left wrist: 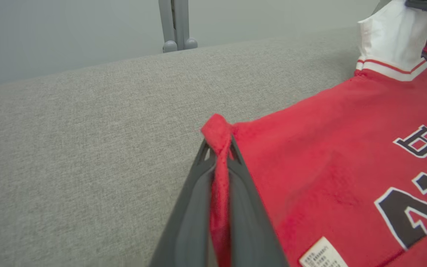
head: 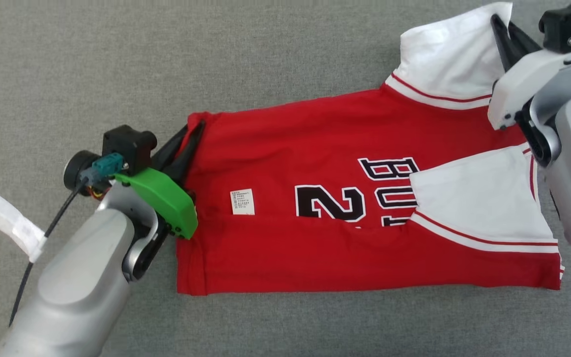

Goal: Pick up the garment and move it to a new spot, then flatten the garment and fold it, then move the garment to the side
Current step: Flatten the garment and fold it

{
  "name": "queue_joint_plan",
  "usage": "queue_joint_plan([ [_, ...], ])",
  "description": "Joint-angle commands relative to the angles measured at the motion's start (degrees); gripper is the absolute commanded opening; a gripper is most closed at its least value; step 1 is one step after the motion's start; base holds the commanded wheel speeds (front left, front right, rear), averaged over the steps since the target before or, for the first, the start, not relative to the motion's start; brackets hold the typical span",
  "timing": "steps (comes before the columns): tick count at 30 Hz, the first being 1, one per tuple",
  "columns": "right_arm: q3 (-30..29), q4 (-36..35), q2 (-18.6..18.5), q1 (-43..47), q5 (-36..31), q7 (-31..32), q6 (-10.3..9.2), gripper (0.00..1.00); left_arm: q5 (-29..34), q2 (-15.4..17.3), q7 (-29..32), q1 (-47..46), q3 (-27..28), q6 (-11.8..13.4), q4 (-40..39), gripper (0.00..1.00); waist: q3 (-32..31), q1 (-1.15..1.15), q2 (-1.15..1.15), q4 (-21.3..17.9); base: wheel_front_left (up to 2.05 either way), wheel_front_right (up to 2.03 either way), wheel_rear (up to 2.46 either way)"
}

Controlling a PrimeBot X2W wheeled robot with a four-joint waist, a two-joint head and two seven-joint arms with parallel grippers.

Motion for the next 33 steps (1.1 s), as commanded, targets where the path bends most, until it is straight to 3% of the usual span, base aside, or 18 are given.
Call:
queue_joint_plan([
  [1,0.36,-1.4,-0.69,2.99,1.11,-0.75,-0.07,0.0,-0.05,0.7,-0.75,1.87,-0.18,-0.04,-0.54,0.0,-3.77,0.0,0.0,-1.33,0.0,0.0,0.0],
  [9,-2.18,-15.0,-2.77,19.52,6.19,-0.9,-0.07,0.0,0.0,3.35,-4.84,10.14,0.0,2.02,-7.1,0.0,-8.68,0.0,0.0,-2.07,0.0,0.0,0.0],
  [17,-9.54,-28.55,1.4,36.19,3.93,3.24,-0.07,0.0,-1.64,5.11,-6.91,19.44,1.13,4.86,-12.94,0.0,-10.62,0.0,0.0,-2.93,0.0,0.0,0.0],
  [20,-11.89,-30.48,3.33,40.04,1.83,4.01,-0.07,0.0,-2.29,4.26,-7.43,21.76,1.55,5.28,-12.81,0.46,-10.98,0.0,0.0,-3.16,0.0,0.0,0.0],
  [21,-12.88,-30.96,4.23,41.2,1.41,4.17,-0.07,0.0,-2.23,3.93,-7.66,22.54,1.67,5.25,-12.75,0.73,-11.12,0.0,0.0,-3.19,0.0,0.0,0.0],
  [22,-13.66,-31.3,4.78,41.98,0.98,4.12,-0.07,0.11,-2.15,3.74,-7.85,23.06,1.92,5.36,-12.71,1.0,-11.26,0.0,0.0,-3.2,0.0,0.0,0.0],
  [24,-15.24,-31.77,5.88,43.76,-0.16,3.95,-0.07,0.39,-2.73,2.93,-7.99,24.63,2.82,5.66,-12.56,1.0,-11.71,0.0,0.0,-3.21,0.0,0.0,0.0],
  [25,-16.06,-31.95,6.65,44.62,-0.7,3.73,-0.07,0.87,-2.82,2.56,-8.14,25.54,3.24,5.71,-12.6,1.0,-12.03,0.0,0.0,-3.23,0.0,0.0,0.0],
  [26,-16.64,-32.11,7.23,45.3,-0.95,3.55,-0.07,1.0,-2.77,2.31,-8.21,26.27,3.59,5.68,-12.72,1.0,-12.26,0.0,0.0,-3.21,0.0,0.0,0.0],
  [33,-21.25,-33.63,10.15,50.02,-2.06,2.91,-0.07,1.0,-1.08,0.31,-8.25,33.59,9.33,6.76,-15.28,1.0,-14.25,0.0,0.0,-2.51,0.0,0.0,0.0],
])
